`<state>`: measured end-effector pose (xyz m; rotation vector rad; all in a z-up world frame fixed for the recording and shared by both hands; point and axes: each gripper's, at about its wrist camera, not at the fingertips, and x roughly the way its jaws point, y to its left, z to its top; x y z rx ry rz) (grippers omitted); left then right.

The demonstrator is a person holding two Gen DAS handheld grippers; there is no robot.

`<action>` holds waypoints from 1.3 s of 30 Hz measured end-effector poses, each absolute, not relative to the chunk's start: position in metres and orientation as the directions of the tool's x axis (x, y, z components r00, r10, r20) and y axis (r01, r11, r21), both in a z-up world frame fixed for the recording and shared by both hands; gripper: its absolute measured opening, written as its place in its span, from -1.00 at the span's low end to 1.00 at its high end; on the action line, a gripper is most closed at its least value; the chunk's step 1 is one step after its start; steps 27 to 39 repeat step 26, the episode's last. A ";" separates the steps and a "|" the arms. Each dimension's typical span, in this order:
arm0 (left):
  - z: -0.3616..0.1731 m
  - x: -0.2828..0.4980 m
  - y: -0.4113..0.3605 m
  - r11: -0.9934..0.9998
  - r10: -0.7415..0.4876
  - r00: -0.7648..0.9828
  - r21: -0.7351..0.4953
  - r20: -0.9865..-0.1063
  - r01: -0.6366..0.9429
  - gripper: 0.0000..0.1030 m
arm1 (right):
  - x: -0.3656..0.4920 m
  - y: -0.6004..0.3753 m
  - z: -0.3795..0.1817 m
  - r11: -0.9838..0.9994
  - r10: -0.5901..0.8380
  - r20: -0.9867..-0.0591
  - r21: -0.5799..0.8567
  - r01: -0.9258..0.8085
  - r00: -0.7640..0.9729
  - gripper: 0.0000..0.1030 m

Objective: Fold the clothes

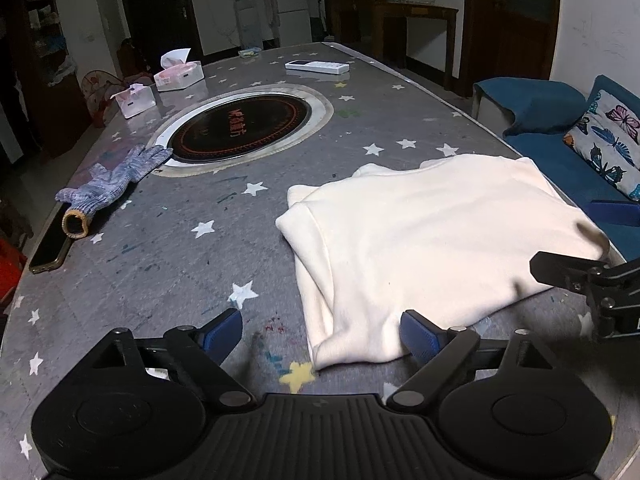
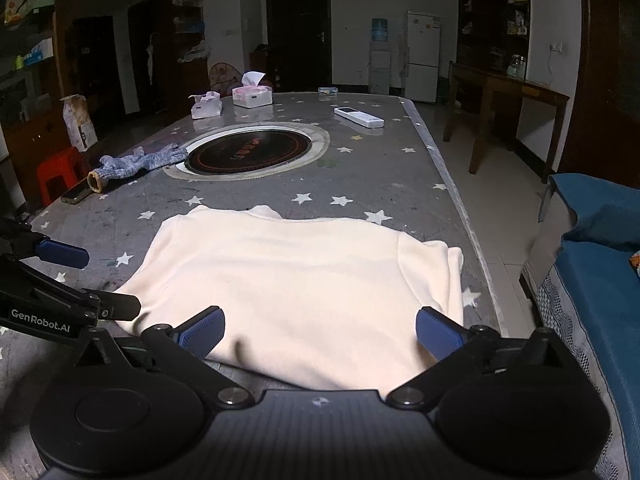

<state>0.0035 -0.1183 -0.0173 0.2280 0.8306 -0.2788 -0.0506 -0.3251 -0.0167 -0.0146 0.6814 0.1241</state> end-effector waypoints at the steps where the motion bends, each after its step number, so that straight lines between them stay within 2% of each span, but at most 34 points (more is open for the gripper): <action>1: -0.017 0.002 -0.118 0.940 -0.153 0.643 0.092 -0.751 0.330 0.74 | -0.052 -0.325 -0.016 0.993 0.106 -0.627 0.024 -0.117 0.771 0.99; 12: -0.009 -0.018 -0.119 0.938 -0.159 0.663 0.098 -0.732 0.333 0.98 | -0.072 -0.319 -0.013 0.994 0.094 -0.612 0.019 -0.104 0.785 1.00; 39: -0.009 -0.035 -0.116 0.937 -0.167 0.668 0.093 -0.725 0.336 1.00 | -0.093 -0.310 -0.013 0.996 0.083 -0.603 0.019 -0.090 0.793 1.00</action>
